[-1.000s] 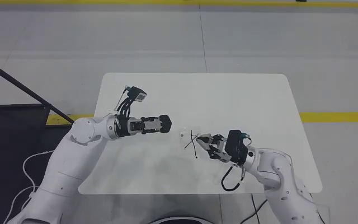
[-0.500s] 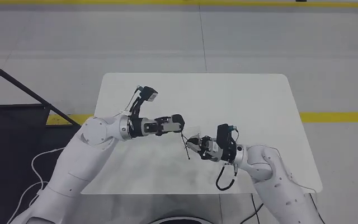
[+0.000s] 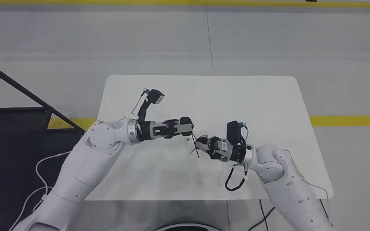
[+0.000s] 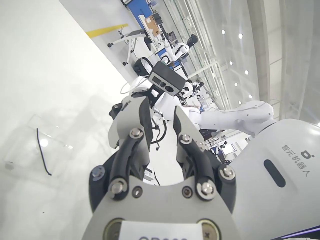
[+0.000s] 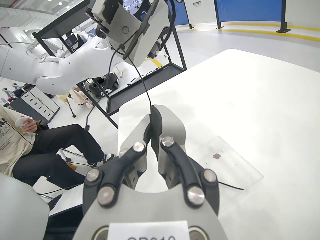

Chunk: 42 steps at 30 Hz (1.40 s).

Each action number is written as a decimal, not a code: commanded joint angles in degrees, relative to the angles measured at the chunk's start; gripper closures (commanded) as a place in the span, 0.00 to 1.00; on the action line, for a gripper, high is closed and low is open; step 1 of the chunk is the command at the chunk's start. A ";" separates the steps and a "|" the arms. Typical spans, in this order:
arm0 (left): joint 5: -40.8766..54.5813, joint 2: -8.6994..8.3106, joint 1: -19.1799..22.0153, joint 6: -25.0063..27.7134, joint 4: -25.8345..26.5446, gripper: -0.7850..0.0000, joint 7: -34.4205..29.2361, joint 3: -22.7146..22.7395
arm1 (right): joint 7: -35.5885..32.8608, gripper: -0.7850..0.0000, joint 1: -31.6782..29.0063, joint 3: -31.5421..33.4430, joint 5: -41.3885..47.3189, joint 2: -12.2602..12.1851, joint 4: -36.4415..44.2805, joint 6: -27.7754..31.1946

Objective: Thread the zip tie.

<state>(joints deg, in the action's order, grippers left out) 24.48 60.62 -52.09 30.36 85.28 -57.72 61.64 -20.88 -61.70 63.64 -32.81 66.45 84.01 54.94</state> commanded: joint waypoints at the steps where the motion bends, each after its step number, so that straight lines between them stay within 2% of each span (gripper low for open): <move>1: 0.21 0.01 -0.05 0.01 -0.07 0.64 -0.59 -0.03 | -0.22 1.00 -0.05 0.05 0.14 -0.09 0.14 -0.11; 6: 0.60 0.07 -0.10 0.22 -0.43 0.67 -1.35 0.09 | -0.63 1.00 -0.14 0.10 0.52 -0.29 0.47 -0.60; 12: 0.79 0.16 -0.05 0.35 -0.60 0.75 -1.73 0.20 | -1.16 1.00 -0.24 -0.02 0.62 -0.51 1.13 -0.83; 20: 0.76 0.26 -0.01 0.39 -0.87 0.80 -2.14 0.36 | -1.67 1.00 -0.25 -0.34 0.75 -0.75 1.47 -0.97; 22: 0.77 0.29 -0.02 0.43 -0.92 0.96 -2.20 0.40 | -1.79 1.00 -0.25 -0.40 0.75 -0.82 1.63 -0.96; 23: 0.74 0.30 -0.03 0.37 -0.97 1.00 -2.17 0.43 | -1.85 1.00 -0.27 -0.42 0.76 -0.85 1.72 -0.97; 42: 0.29 0.49 -0.37 0.81 -1.21 1.00 -2.09 0.93 | -2.37 1.00 -0.46 -0.62 1.18 -1.54 2.31 -0.12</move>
<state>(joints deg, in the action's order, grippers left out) 24.79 61.10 -52.46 31.09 84.09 -59.88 62.53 -23.24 -62.16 63.03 -31.66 64.93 86.31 54.84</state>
